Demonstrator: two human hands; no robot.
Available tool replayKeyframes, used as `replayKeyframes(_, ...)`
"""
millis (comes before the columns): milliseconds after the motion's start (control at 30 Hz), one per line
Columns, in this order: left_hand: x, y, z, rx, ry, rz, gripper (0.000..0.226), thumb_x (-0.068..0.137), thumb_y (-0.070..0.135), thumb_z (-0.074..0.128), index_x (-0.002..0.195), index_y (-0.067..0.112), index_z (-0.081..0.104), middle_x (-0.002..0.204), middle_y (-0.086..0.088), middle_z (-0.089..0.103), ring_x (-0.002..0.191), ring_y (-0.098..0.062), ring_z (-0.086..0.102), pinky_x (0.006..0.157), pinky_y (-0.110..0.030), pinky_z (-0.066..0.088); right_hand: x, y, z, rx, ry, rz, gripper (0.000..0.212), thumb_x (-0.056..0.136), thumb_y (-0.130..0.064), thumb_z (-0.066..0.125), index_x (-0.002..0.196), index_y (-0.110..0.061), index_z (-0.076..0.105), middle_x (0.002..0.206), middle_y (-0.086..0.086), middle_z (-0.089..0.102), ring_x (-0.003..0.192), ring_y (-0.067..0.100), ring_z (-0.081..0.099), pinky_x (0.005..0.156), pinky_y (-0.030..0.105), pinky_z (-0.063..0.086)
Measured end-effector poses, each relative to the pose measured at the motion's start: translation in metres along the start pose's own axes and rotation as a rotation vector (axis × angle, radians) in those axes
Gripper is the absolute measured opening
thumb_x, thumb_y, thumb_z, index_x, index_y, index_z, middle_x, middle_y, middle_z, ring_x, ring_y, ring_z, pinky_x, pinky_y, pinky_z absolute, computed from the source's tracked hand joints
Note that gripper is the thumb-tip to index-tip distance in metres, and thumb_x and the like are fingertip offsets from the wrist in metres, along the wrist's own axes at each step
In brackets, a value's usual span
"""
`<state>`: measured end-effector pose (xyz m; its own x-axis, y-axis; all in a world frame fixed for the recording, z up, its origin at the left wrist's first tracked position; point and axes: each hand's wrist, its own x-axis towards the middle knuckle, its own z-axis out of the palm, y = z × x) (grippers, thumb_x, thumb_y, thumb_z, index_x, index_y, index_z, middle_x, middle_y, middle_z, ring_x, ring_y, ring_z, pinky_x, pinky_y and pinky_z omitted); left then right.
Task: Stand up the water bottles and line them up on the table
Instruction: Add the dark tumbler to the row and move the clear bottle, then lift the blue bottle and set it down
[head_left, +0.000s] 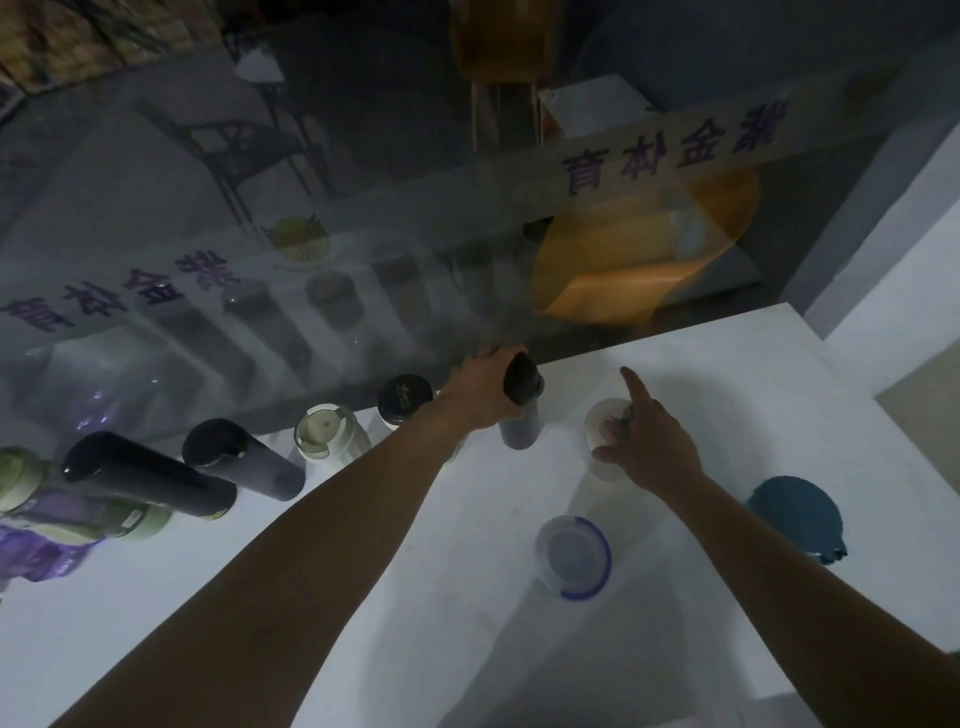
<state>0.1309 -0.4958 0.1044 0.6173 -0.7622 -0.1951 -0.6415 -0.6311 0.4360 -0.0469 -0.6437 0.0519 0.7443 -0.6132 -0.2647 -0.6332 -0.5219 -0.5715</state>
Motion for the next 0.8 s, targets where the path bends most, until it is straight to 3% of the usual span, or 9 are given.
replayKeyframes(100, 0.002, -0.007, 0.002, 0.021, -0.010, 0.035, 0.080, 0.062, 0.034, 0.078, 0.132, 0.034, 0.038, 0.132, -0.003, 0.053, 0.119, -0.031, 0.052, 0.098, -0.050, 0.047, -0.015, -0.007, -0.008, 0.025, 0.038, 0.001, 0.108, 0.070, -0.043, 0.082, 0.149, -0.035, 0.009, 0.138, 0.003, 0.053, 0.121, 0.030, 0.055, 0.103, 0.048, 0.043)
replayKeyframes(267, 0.001, -0.023, 0.005, 0.031, -0.009, 0.031, 0.100, 0.064, 0.035, 0.079, 0.145, 0.037, 0.020, 0.149, -0.006, 0.035, 0.133, -0.038, 0.036, 0.107, -0.055, 0.037, -0.085, -0.028, -0.010, 0.155, 0.222, -0.092, 0.064, 0.081, -0.045, 0.071, 0.136, -0.028, 0.044, 0.137, -0.002, 0.051, 0.122, 0.022, 0.052, 0.102, 0.033, 0.041)
replayKeyframes(333, -0.014, -0.022, 0.004, -0.023, 0.046, 0.048, 0.100, 0.069, 0.033, 0.076, 0.149, 0.035, 0.015, 0.152, -0.009, 0.030, 0.134, -0.040, 0.032, 0.109, -0.055, 0.033, -0.120, -0.036, -0.006, 0.216, 0.202, -0.101, 0.054, 0.082, -0.043, 0.070, 0.131, -0.030, 0.050, 0.134, -0.008, 0.051, 0.120, 0.017, 0.051, 0.102, 0.031, 0.042)
replayKeyframes(467, -0.064, -0.021, 0.017, -0.294, 0.387, 0.078, 0.082, 0.071, 0.041, 0.060, 0.146, 0.022, 0.034, 0.143, -0.008, 0.045, 0.128, -0.031, 0.043, 0.108, -0.047, 0.037, -0.169, -0.048, 0.010, 0.149, 0.005, -0.085, 0.068, 0.074, -0.055, 0.072, 0.132, -0.048, 0.039, 0.144, -0.017, 0.041, 0.129, 0.009, 0.043, 0.107, 0.036, 0.043)
replayKeyframes(533, -0.089, -0.027, 0.040, -0.422, 0.486, 0.071, 0.075, 0.074, 0.033, 0.062, 0.143, 0.017, 0.038, 0.142, -0.008, 0.046, 0.130, -0.027, 0.043, 0.108, -0.046, 0.038, -0.179, -0.051, 0.018, 0.062, -0.050, -0.076, 0.078, 0.070, -0.060, 0.074, 0.135, -0.053, 0.032, 0.148, -0.018, 0.034, 0.131, 0.008, 0.040, 0.107, 0.032, 0.043)
replayKeyframes(633, -0.130, -0.033, 0.085, -0.557, 0.430, -0.039, 0.072, 0.081, 0.024, 0.065, 0.145, 0.018, 0.032, 0.151, -0.008, 0.035, 0.139, -0.027, 0.032, 0.114, -0.047, 0.031, -0.183, -0.058, 0.026, -0.082, -0.096, -0.090, 0.081, 0.075, -0.047, 0.076, 0.141, -0.046, 0.030, 0.152, -0.016, 0.029, 0.134, 0.009, 0.036, 0.107, 0.025, 0.041)
replayKeyframes(733, -0.154, -0.039, 0.126, -0.528, 0.334, -0.139, 0.077, 0.083, 0.021, 0.067, 0.148, 0.023, 0.026, 0.156, -0.007, 0.028, 0.143, -0.027, 0.026, 0.116, -0.040, 0.022, -0.177, -0.062, 0.028, -0.168, -0.086, -0.079, 0.076, 0.082, -0.035, 0.073, 0.144, -0.041, 0.030, 0.152, -0.012, 0.028, 0.134, 0.013, 0.038, 0.103, 0.024, 0.042)
replayKeyframes(800, -0.164, -0.041, 0.141, -0.514, 0.216, -0.191, 0.079, 0.083, 0.022, 0.066, 0.149, 0.030, 0.023, 0.158, -0.005, 0.021, 0.144, -0.028, 0.021, 0.115, -0.045, 0.025, -0.172, -0.061, 0.029, -0.137, -0.108, -0.059, 0.077, 0.081, -0.031, 0.074, 0.144, -0.042, 0.030, 0.150, -0.011, 0.031, 0.132, 0.015, 0.040, 0.101, 0.024, 0.044)
